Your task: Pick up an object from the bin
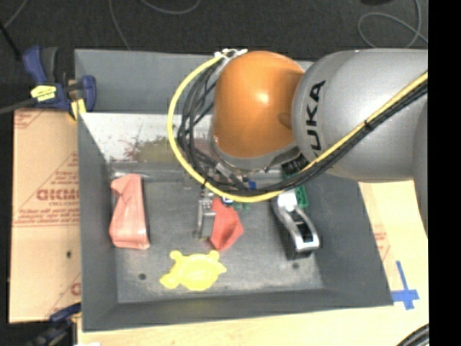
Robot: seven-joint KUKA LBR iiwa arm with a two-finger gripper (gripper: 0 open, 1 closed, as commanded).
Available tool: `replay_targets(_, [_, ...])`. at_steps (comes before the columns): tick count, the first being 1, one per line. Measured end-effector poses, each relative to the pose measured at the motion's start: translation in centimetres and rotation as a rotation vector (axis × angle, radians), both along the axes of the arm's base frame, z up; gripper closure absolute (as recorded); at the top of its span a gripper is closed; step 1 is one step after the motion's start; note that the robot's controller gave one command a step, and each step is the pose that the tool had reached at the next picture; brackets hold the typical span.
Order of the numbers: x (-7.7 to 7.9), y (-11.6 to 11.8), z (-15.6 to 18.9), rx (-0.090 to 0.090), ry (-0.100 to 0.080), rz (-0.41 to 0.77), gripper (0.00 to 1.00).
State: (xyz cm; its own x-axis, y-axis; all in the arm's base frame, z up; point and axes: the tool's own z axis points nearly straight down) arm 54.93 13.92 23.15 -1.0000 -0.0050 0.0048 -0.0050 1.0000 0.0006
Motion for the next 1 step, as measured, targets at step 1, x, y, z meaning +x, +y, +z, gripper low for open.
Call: replay_targets(1, [0.13, -0.08, 0.48, 0.001, -0.008, -0.004, 0.0])
